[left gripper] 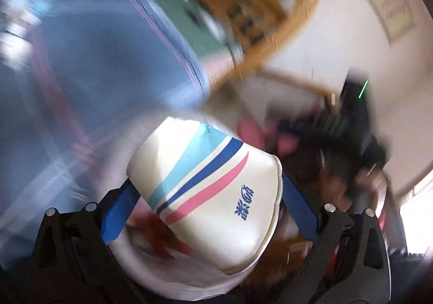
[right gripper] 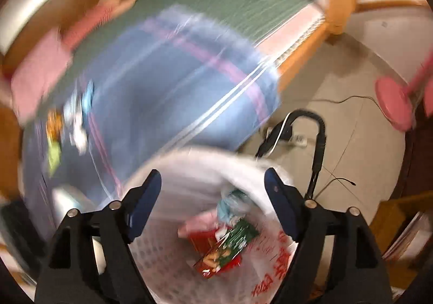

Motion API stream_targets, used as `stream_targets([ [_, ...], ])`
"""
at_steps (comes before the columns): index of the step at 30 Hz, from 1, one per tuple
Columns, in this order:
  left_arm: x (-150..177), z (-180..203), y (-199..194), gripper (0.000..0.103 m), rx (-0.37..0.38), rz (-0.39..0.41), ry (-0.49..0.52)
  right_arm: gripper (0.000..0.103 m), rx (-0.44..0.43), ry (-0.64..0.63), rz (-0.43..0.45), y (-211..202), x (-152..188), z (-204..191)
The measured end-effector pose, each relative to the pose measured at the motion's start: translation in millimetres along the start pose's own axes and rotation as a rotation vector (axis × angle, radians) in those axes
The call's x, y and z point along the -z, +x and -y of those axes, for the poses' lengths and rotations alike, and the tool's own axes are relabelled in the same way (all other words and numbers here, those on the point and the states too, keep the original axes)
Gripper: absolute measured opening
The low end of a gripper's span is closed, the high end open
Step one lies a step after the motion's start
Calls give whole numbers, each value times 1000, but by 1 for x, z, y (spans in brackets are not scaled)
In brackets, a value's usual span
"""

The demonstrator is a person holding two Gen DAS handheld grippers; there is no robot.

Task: Collect trash
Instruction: 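Swing both tools over the white bin and release the cup and green bag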

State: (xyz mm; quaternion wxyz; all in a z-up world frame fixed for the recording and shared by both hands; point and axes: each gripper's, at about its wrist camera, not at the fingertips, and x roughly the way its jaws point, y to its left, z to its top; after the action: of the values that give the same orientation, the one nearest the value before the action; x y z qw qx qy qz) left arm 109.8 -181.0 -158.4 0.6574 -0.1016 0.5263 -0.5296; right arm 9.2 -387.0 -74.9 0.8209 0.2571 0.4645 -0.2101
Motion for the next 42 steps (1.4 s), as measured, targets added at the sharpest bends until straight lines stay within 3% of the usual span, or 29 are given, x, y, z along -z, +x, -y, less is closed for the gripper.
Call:
stream_targets([
  [3, 12, 16, 39, 99, -84, -107, 71, 79, -36, 30, 27, -5, -5, 11],
  [4, 13, 19, 42, 99, -121, -111, 94, 79, -41, 32, 26, -2, -7, 12],
  [6, 10, 19, 34, 99, -112, -68, 90, 79, -54, 42, 17, 5, -6, 15],
  [11, -7, -9, -9, 99, -85, 70, -21, 79, -90, 60, -54, 30, -5, 17],
  [15, -4, -25, 1, 100, -30, -2, -113, 79, -101, 77, -80, 39, -3, 12],
  [17, -5, -31, 16, 100, -93, -42, -148, 79, -118, 62, -83, 38, 0, 7],
  [20, -5, -18, 19, 100, -133, -26, -60, 79, -155, -26, -112, 37, 3, -8],
  [25, 1, 3, 38, 100, -278, -110, 120, 79, -306, -155, -251, 44, 14, -39],
  [30, 11, 17, 43, 100, -301, -139, 221, 79, -232, -379, -381, 64, 47, -74],
  [32, 11, 19, 37, 100, -269, -116, 229, 79, -154, -371, -395, 82, 53, -71],
  [34, 7, 19, 37, 100, -249, -95, 217, 79, -11, -301, -396, 102, 51, -52],
  [39, 1, 14, 26, 99, -241, -41, 183, 79, -96, -113, -369, 99, 34, -18],
  [41, -1, 16, 1, 100, -239, 24, 198, 79, -120, -87, -307, 86, 22, -15],
  [42, -8, 14, -17, 99, -296, 79, 222, 79, -127, -72, -273, 80, 13, -15],
])
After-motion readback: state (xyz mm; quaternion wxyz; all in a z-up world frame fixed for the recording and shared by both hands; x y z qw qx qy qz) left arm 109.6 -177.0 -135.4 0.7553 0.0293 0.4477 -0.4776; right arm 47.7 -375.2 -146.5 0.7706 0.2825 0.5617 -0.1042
